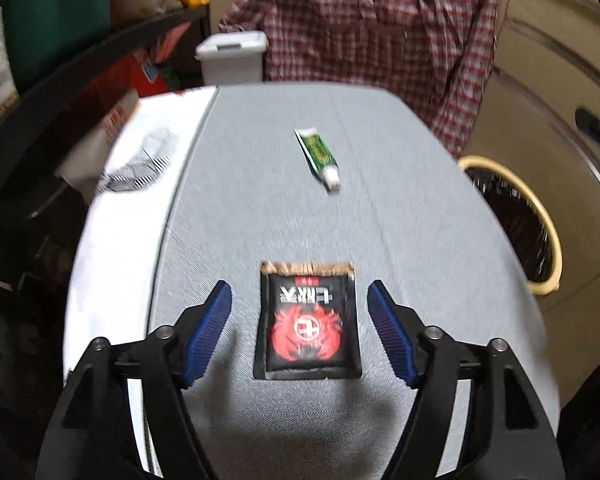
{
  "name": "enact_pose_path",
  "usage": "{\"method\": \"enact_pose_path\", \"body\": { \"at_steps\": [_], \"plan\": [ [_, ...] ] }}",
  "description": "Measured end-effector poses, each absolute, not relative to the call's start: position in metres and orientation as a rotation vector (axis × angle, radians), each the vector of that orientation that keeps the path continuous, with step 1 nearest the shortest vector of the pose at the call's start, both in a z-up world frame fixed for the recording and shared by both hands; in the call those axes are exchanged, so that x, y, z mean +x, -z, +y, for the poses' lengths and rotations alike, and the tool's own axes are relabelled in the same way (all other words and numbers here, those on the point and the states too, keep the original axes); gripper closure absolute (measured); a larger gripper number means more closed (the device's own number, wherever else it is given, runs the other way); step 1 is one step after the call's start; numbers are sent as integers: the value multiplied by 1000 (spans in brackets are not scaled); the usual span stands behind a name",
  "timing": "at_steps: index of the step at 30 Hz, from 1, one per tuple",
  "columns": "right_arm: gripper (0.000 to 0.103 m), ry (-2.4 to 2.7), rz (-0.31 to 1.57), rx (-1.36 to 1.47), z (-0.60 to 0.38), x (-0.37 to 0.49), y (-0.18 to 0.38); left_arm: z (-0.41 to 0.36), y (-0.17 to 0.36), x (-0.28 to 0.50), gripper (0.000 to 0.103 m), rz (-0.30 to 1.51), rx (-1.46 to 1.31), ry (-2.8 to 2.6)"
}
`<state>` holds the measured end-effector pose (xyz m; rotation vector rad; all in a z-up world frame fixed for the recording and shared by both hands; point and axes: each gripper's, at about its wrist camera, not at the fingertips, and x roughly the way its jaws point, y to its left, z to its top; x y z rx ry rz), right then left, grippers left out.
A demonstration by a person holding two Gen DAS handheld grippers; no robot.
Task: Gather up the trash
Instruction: 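Move both open tools back over the table toward the remaining items, then grasp the red crab-print packet with the left tool while the right tool grasps the toothpaste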
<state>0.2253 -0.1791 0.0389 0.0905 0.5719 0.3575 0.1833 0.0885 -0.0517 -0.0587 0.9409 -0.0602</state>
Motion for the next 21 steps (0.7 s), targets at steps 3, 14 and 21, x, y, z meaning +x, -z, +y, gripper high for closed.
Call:
{"method": "enact_pose_path", "body": {
  "at_steps": [3, 14, 21],
  "plan": [
    [77, -385, 599, 79, -167, 229, -31, 88, 64, 184, 32, 981, -50, 68],
    [76, -467, 708, 99, -127, 251, 5, 78, 94, 188, 26, 1063, 17, 60],
    [76, -497, 739, 85, -105, 262, 21, 83, 91, 193, 43, 1060, 9, 44]
  ]
}}
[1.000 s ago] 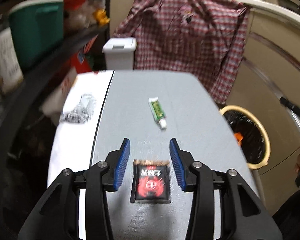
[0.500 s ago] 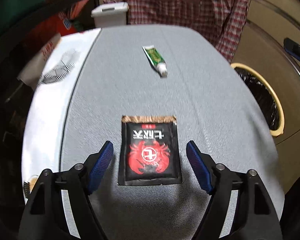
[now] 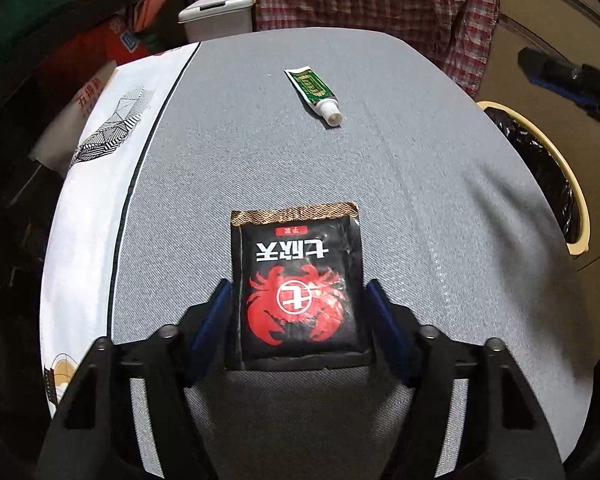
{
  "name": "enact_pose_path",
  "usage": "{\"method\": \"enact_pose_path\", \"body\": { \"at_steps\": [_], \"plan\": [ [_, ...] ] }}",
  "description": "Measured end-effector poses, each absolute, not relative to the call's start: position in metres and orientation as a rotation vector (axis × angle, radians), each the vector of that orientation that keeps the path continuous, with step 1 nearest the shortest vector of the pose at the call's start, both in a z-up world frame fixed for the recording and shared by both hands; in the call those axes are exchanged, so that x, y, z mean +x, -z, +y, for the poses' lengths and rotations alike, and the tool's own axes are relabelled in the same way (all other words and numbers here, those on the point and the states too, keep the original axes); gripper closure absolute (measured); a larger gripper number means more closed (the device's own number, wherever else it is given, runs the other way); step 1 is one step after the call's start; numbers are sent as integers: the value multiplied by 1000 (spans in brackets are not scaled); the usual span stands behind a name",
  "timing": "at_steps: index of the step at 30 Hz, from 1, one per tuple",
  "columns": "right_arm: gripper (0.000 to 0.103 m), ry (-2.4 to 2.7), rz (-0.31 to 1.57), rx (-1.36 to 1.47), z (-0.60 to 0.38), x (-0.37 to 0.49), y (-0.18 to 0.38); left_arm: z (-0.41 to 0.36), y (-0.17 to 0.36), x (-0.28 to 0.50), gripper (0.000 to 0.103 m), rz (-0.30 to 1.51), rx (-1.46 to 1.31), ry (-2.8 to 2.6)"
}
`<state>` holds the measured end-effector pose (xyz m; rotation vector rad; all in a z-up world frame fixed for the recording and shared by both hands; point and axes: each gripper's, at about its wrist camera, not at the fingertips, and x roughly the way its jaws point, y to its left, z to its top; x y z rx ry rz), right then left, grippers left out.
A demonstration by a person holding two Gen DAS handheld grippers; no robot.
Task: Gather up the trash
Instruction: 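Grasp the red crab-print packet with the left tool while the right tool grasps the toothpaste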
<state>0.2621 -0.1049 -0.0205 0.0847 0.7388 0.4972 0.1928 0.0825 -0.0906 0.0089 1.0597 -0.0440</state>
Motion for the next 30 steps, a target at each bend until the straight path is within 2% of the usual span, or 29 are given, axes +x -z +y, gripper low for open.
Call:
{"method": "enact_pose_path", "body": {
  "at_steps": [9, 11, 12, 13, 27, 30],
  "plan": [
    [75, -561, 787, 41, -59, 290, 44, 107, 87, 211, 66, 1061, -39, -20],
    [69, -570, 800, 30, -47, 299, 50, 117, 85, 215, 70, 1062, -77, -39],
    [61, -578, 817, 31, -40, 306, 55, 122, 84, 217, 71, 1063, -89, -56],
    [60, -585, 830, 33, -34, 311, 58, 124, 84, 219, 73, 1065, -94, -67],
    [59, -498, 905, -130, 27, 349, 97, 139, 84, 230, 74, 1079, -139, -116],
    [64, -485, 898, -165, 28, 348, 97, 137, 83, 231, 74, 1083, -140, -119]
  ]
}}
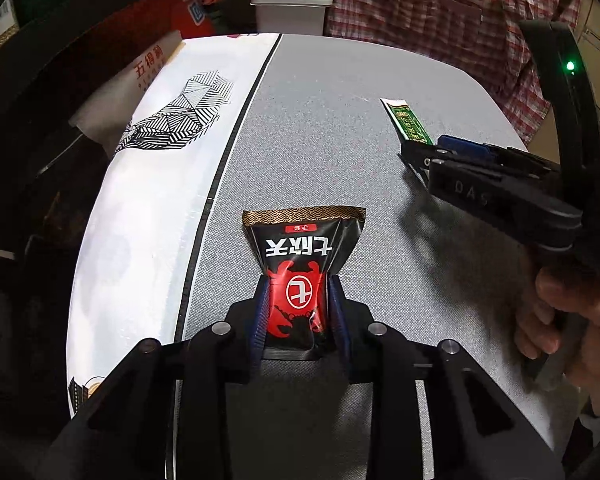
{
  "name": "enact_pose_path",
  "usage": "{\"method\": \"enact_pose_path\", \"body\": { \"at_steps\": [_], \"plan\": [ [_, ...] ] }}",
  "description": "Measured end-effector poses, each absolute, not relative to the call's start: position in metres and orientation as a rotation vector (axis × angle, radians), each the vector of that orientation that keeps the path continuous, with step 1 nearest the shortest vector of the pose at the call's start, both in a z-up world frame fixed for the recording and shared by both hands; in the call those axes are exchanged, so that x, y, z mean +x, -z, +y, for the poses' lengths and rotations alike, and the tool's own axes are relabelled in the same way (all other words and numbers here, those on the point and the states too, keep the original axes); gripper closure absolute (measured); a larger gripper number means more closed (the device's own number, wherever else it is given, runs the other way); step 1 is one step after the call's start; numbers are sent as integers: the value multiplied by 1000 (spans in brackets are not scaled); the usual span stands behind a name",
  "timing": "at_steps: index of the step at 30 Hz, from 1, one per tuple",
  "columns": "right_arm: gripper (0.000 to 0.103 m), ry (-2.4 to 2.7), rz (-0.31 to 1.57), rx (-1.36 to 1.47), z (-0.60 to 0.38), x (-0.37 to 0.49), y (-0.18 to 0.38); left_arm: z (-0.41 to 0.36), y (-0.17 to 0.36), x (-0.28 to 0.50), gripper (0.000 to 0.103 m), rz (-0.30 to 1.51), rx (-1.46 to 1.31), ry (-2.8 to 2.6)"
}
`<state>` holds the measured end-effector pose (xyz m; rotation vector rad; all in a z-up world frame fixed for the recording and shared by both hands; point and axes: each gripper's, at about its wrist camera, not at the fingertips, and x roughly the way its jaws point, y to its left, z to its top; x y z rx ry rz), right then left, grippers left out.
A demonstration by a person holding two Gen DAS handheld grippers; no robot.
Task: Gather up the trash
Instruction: 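Grasp the red crab-print packet with the left tool while the right tool grasps the toothpaste, then carry the red packet and green toothpaste tube in both tools over the bin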
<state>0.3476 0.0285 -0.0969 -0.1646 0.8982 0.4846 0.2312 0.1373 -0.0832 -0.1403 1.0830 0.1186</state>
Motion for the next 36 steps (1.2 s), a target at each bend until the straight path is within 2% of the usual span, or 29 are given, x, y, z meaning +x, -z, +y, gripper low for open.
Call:
{"method": "enact_pose_path", "body": {
  "at_steps": [1, 11, 20, 29, 36],
  "plan": [
    [74, -468, 892, -189, 29, 347, 97, 136, 83, 231, 74, 1084, -138, -120],
    [75, -466, 855, -225, 15, 332, 80, 129, 67, 227, 75, 1053, -127, -113],
    [75, -428, 780, -180, -28, 301, 22, 122, 39, 218, 75, 985, -131, -101],
    [74, -394, 660, -106, -108, 247, -66, 111, 4, 209, 75, 885, -158, -73],
    [74, -315, 592, -91, -175, 205, -86, 99, -8, 202, 75, 837, -140, -70]
  ]
}}
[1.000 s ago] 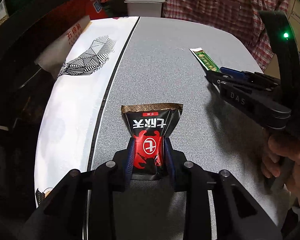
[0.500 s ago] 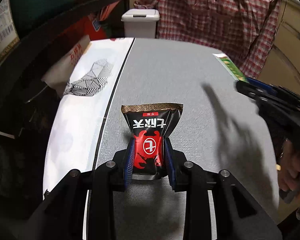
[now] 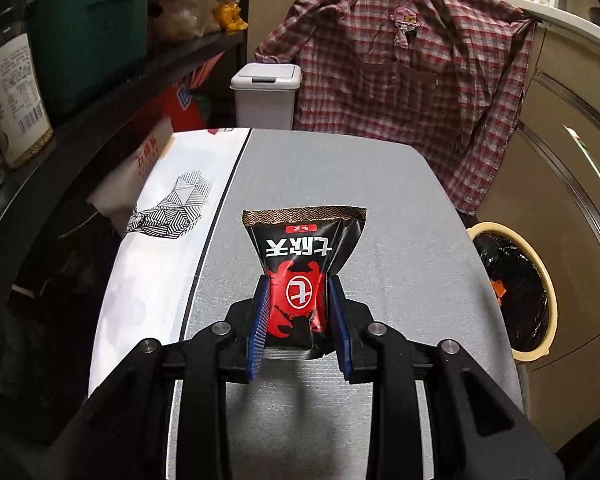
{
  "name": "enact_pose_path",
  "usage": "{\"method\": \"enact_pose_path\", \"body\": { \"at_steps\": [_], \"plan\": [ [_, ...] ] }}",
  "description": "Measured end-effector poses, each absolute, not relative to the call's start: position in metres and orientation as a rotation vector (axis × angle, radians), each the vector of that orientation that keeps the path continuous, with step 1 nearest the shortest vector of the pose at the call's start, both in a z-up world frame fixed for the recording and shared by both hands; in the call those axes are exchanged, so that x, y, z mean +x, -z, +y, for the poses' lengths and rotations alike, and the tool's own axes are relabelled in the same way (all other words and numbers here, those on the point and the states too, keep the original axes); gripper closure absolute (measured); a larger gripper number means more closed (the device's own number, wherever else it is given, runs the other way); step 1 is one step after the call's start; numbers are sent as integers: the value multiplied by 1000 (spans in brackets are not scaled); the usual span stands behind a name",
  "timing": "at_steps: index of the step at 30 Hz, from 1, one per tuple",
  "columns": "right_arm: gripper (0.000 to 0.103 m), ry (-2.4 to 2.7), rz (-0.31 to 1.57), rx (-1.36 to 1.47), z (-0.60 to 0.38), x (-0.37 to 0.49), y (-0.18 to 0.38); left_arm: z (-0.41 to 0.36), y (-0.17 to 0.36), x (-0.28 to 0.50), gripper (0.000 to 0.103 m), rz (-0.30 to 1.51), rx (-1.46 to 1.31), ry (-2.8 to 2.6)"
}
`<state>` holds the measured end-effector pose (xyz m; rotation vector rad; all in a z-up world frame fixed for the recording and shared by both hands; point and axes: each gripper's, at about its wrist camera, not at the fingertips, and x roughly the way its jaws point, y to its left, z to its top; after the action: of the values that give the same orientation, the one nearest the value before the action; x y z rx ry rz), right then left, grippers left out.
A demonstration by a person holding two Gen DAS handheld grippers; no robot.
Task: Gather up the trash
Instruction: 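Carry the red packet and green toothpaste tube in both tools over the bin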
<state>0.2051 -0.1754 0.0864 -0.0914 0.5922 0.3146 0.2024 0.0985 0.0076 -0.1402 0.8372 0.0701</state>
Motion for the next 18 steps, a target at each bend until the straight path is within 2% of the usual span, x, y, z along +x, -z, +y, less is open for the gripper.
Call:
{"method": "enact_pose_path", "body": {
  "at_steps": [18],
  "plan": [
    [74, -167, 579, 59, -273, 208, -55, 34, -30, 194, 74, 759, -60, -8]
  ]
}}
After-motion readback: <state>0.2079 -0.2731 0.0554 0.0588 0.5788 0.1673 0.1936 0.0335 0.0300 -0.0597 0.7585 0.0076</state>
